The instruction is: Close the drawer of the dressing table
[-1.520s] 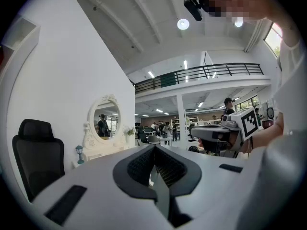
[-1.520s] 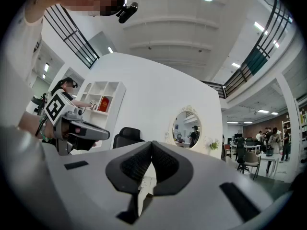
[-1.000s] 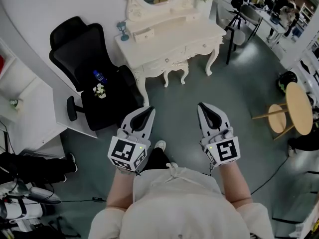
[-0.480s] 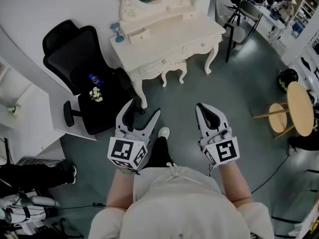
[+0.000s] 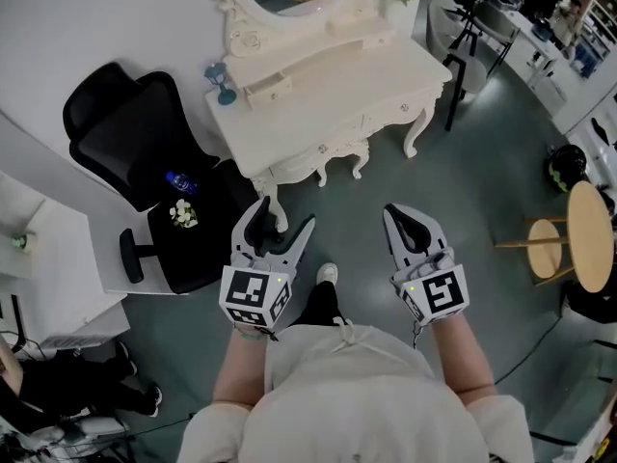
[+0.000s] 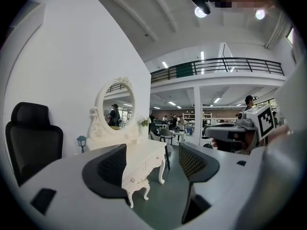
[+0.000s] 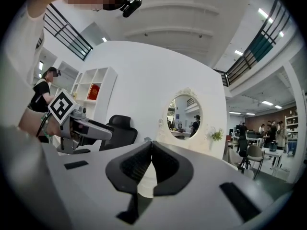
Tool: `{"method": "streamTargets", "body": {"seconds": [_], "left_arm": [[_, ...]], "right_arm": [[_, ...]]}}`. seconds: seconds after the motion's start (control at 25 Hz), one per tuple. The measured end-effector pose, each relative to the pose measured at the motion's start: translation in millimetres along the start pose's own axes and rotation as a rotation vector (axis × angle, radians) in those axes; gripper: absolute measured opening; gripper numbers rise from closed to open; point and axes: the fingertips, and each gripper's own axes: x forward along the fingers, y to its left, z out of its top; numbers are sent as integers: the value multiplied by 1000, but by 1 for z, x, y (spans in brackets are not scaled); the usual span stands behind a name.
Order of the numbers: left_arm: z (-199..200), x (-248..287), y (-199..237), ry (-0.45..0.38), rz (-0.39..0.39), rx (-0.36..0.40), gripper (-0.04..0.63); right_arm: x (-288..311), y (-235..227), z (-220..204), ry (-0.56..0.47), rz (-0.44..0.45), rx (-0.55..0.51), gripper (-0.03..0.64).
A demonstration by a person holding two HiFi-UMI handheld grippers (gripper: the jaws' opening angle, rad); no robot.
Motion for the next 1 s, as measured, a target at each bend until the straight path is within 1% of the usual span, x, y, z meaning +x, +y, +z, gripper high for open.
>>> {"method": "streamTargets", "body": {"seconds": [0.12, 0.32, 0.44, 0.56, 0.76, 0.88, 1.0], "left_arm": [[12, 47, 36, 0, -5, -9, 343], [32, 117, 93, -28, 1, -25, 342], [40, 147, 118, -31, 8, -20, 342], [44, 169, 142, -25, 34, -12, 342], [38, 194, 172, 3, 104, -25, 342], [34, 210, 190, 22, 153, -25, 342], [36, 231, 206, 15, 212, -19, 342]], "right_arm": [[56, -29, 8, 10, 6, -21, 6], [141, -76, 16, -9, -4, -33, 6], [180, -95, 18, -15, 0, -28, 6], [214, -109, 16, -19, 16, -11, 6], [266, -125, 4, -14, 83, 14, 6], [302, -133, 0, -28, 152, 8, 6], [340, -147, -2, -50, 227, -10, 6]]}}
